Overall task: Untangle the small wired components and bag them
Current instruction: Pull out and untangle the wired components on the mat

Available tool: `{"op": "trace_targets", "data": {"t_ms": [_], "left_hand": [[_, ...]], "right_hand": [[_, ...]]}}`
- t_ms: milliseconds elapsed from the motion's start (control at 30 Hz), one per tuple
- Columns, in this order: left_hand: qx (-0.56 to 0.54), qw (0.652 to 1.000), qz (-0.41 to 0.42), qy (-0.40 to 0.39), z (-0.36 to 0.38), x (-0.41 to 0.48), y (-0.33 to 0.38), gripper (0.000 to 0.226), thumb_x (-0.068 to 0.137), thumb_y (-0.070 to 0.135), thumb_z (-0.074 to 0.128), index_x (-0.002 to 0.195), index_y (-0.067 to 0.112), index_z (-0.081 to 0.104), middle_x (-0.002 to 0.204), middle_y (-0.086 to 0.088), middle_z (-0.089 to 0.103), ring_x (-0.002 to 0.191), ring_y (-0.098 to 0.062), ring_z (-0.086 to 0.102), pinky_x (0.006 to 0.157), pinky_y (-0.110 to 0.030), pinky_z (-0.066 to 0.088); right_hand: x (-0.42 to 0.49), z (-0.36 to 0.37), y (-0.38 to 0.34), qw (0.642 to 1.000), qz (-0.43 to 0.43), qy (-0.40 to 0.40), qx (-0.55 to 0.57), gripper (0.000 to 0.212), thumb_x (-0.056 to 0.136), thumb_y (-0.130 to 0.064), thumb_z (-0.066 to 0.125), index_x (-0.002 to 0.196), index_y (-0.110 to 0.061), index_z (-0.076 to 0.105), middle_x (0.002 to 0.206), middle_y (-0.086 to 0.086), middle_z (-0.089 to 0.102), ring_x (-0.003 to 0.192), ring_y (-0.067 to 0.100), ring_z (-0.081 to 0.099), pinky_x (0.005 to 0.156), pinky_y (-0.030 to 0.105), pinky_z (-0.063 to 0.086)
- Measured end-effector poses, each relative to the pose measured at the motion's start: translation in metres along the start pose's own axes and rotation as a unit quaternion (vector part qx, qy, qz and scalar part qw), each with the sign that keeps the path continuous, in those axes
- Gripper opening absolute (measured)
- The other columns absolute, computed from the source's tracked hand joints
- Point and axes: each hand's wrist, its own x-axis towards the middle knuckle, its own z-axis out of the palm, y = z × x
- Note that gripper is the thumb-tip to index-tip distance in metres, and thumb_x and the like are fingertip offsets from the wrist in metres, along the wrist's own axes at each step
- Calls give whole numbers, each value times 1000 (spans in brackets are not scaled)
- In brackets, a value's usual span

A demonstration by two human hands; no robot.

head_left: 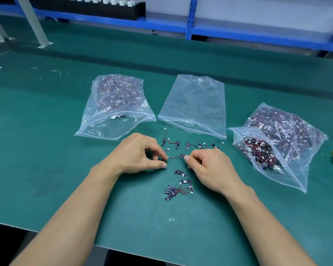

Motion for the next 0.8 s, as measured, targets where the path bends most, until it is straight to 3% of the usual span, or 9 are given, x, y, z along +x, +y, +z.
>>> {"op": "trace_targets", "data": {"t_ms": [100, 233, 300, 367, 400, 500, 667, 800], "left_hand": [[13, 1000, -12, -8, -1, 0, -2, 10, 73, 36, 87, 80, 37, 79, 69, 17, 65, 64, -7, 60, 62, -27, 47], [7, 1000, -21, -6, -5, -3, -5, 11, 72, 34, 88, 77, 35, 79, 67, 14, 66, 63, -7, 61, 60, -18, 41], [2, 1000, -25, -6, -5, -4, -5, 11, 71, 34, 88, 76, 34, 78, 66, 12, 67, 63, -6, 61, 59, -14, 39], [2, 1000, -26, -6, -5, -4, -5, 11, 71, 34, 88, 75, 35, 78, 66, 12, 67, 63, -5, 61, 59, -13, 39], [1, 1000, -27, -6, -5, -4, -5, 11, 71, 34, 87, 75, 35, 78, 66, 12, 67, 63, -5, 61, 58, -13, 39], [-4, 999, -31, -7, -5, -4, -6, 11, 70, 34, 88, 75, 35, 78, 67, 12, 67, 62, -6, 61, 58, -15, 40], [-6, 999, -31, -8, -4, -3, -5, 12, 71, 32, 89, 76, 34, 78, 67, 12, 67, 61, -7, 61, 59, -16, 42], [-15, 1000, -26, -2, -4, -4, -4, 12, 71, 30, 89, 74, 32, 78, 65, 12, 66, 59, -6, 59, 58, -16, 41]], "right_hand": [[-2, 0, -2, 999, -10, -3, -40, 54, 98, -52, 47, 60, -15, 41, 53, 0, 46, 63, 23, 47, 57, 33, 39], [-3, 1, 1, 1000, 1, 23, -21, 52, 93, -54, 56, 59, -15, 46, 51, -3, 49, 59, 15, 46, 55, 30, 34], [-3, 1, 3, 999, 2, 52, 16, 38, 90, -46, 63, 63, -22, 52, 56, -11, 53, 59, 9, 48, 55, 28, 33], [-3, -1, 2, 997, -19, 61, 35, 9, 88, -38, 67, 79, -33, 66, 65, -16, 58, 65, -1, 51, 60, 27, 37], [-2, -2, 1, 997, -29, 56, 33, 6, 87, -34, 68, 91, -37, 70, 71, -16, 60, 67, -5, 50, 64, 27, 40], [-1, -1, 5, 998, -45, 23, 22, 21, 87, -31, 68, 106, -39, 73, 85, -17, 61, 70, -12, 44, 73, 30, 47], [1, 3, 6, 997, -67, 30, 39, 15, 86, -37, 73, 101, -37, 73, 78, -20, 62, 72, -12, 48, 76, 35, 51], [1, 4, 4, 993, -81, 58, 71, 16, 87, -38, 74, 102, -35, 73, 74, -19, 60, 70, -9, 50, 70, 32, 47]]}}
